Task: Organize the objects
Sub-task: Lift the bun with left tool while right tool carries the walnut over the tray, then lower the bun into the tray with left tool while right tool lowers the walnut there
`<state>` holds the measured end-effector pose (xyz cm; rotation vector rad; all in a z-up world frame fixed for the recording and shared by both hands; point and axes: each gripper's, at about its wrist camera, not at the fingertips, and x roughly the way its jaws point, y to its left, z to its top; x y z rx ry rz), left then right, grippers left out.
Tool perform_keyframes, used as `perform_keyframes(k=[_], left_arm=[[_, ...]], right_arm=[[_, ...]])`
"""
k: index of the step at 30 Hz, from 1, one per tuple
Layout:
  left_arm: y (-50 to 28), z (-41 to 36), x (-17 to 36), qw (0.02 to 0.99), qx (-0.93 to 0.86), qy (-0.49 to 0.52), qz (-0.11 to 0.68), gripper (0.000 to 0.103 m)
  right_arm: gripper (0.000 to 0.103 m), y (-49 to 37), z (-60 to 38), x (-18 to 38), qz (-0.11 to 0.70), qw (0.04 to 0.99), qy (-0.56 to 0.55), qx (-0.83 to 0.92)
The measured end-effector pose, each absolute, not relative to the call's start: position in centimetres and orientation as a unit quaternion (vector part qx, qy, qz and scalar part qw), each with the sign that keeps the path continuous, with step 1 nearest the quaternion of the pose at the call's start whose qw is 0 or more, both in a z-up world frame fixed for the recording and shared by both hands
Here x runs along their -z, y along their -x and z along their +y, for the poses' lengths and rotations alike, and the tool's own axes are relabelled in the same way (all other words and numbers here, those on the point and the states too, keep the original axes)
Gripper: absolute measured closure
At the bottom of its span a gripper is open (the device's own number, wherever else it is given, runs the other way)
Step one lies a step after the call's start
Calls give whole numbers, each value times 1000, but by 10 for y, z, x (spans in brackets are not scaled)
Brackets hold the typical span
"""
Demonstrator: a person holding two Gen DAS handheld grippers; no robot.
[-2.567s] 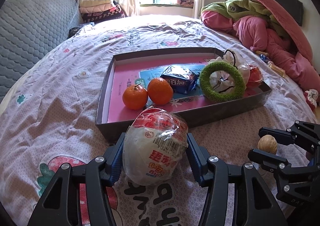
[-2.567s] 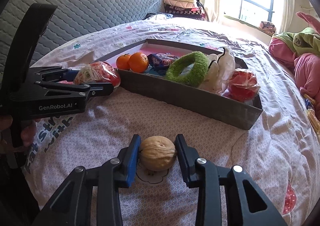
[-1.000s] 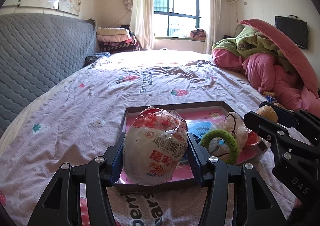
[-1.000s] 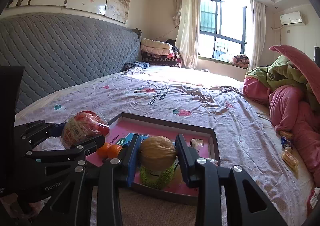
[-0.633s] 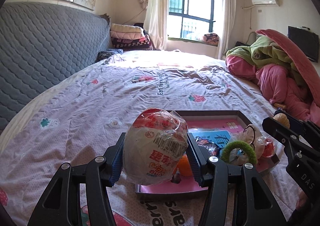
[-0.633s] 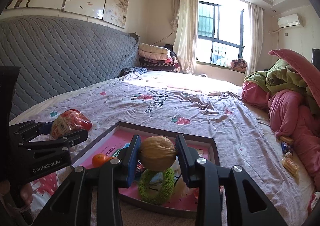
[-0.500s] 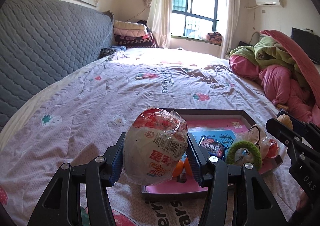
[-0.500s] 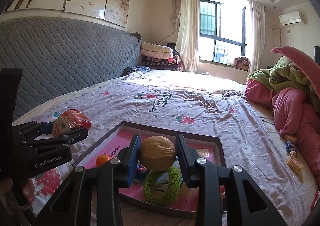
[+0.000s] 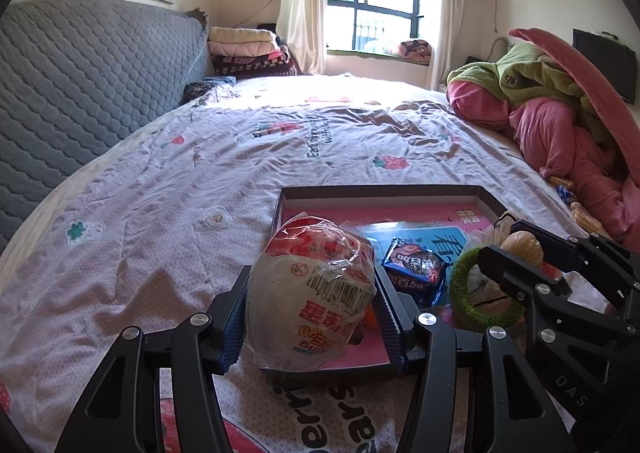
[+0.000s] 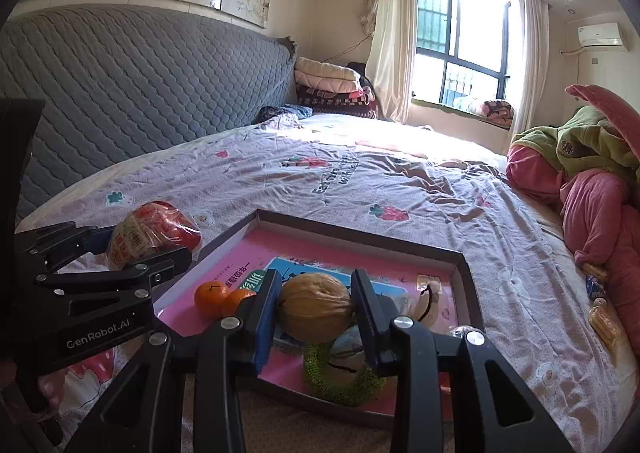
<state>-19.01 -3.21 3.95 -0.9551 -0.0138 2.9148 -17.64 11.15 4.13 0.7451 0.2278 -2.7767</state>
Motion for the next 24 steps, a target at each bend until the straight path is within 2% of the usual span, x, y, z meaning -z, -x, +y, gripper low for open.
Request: perform_keyframes(k=[24], left_arm=[[205, -31, -7, 45, -930, 364, -14, 45]], right_arm=[[67, 198, 99, -2, 83, 143, -316, 934]])
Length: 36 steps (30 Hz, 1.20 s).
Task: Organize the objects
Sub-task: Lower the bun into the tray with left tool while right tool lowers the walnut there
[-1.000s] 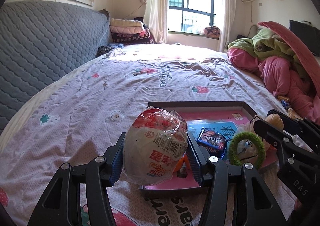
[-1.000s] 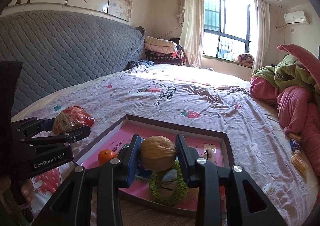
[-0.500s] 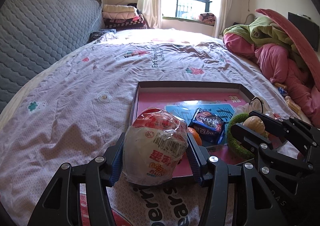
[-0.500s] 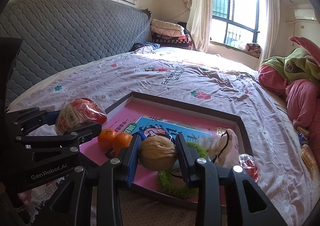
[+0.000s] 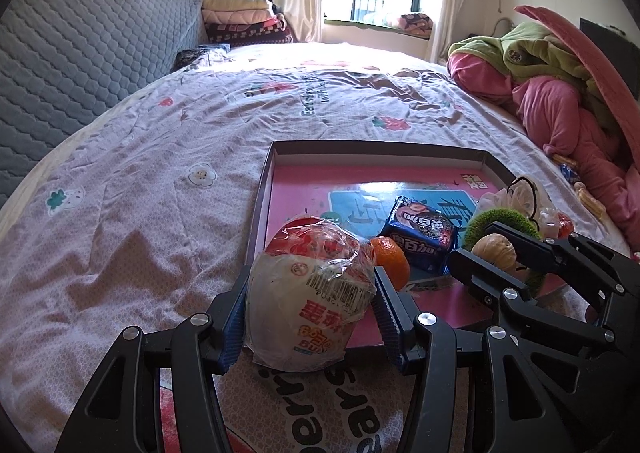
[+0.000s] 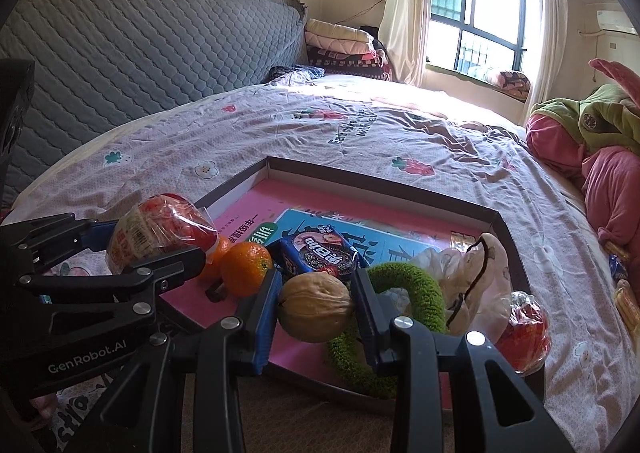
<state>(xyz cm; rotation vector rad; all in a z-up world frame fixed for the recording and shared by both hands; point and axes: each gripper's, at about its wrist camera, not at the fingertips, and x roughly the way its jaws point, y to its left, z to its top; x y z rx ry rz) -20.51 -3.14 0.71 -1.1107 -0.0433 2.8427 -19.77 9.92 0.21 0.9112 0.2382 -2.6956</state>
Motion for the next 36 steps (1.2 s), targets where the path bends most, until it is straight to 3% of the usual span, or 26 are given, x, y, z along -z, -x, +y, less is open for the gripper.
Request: perform_keyframes(k=[36], left_arm=[[217, -35, 5, 45, -919, 392, -24, 46]], right_arm=[[67, 209, 99, 14, 90, 144, -342, 924]])
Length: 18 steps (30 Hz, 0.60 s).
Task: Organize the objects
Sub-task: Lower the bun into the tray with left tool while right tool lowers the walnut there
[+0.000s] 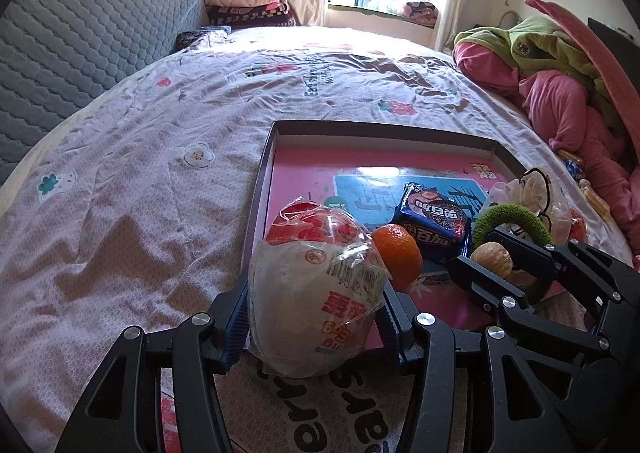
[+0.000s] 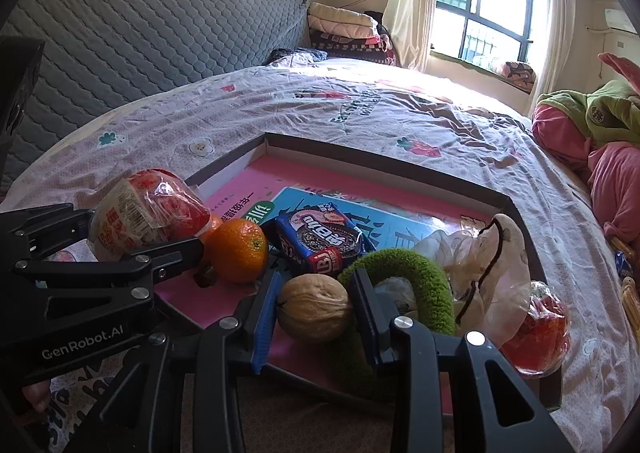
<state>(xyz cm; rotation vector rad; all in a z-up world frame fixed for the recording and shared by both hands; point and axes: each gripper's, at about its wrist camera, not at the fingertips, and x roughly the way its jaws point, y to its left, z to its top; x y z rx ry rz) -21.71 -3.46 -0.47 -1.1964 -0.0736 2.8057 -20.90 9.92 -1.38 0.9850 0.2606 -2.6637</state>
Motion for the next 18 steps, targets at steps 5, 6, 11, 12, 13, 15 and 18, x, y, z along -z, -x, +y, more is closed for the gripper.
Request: perform_keyframes(k=[5, 6, 11, 12, 13, 15, 18], left_arm=[[216, -36, 4, 51, -918, 393, -27, 44], [216, -36, 3, 52, -918, 393, -28, 44], [214, -36, 1, 53, -919, 389, -28, 43], [213, -36, 0, 53, -920, 388, -27, 43], [213, -37, 0, 54, -920, 387, -27, 43], [211, -37, -1, 55, -920, 388, -25, 42], [208, -37, -2, 56, -921, 386, -20, 41]], right_arm=[[60, 208, 102, 13, 87, 138, -343, 925], [59, 208, 103, 13, 86, 138, -343, 925], [54, 208, 105, 12, 85, 136, -341, 926], [54, 207, 105, 11, 85, 136, -341, 926], [54, 207, 105, 11, 85, 137, -341, 926], [54, 207, 105, 11, 87, 135, -340, 927], [54, 206, 105, 10, 89, 134, -339, 927]])
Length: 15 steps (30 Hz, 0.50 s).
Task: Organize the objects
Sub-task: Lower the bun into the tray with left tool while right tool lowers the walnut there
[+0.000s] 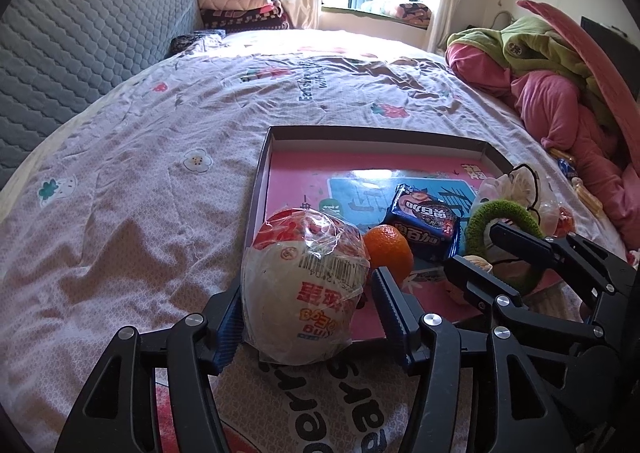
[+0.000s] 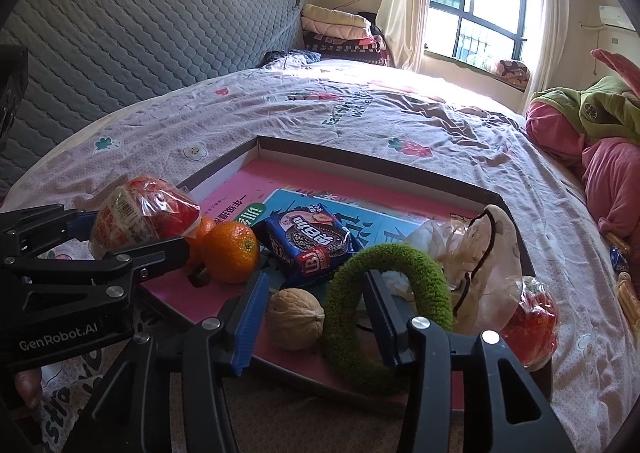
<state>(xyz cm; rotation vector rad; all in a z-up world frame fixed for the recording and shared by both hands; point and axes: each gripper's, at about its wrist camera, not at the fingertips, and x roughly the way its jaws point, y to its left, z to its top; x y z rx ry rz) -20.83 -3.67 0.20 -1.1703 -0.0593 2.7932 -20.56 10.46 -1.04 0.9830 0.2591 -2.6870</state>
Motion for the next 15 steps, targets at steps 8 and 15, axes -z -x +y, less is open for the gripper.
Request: perform_keyframes(k=[8, 15], left_arm=[[207, -40, -6, 38, -925, 379, -12, 36], [207, -43, -10, 35, -926, 375, -22, 36]], right_arm=[[54, 203, 106, 7, 93, 132, -334, 929], [53, 202, 107, 4, 93, 128, -329, 931]])
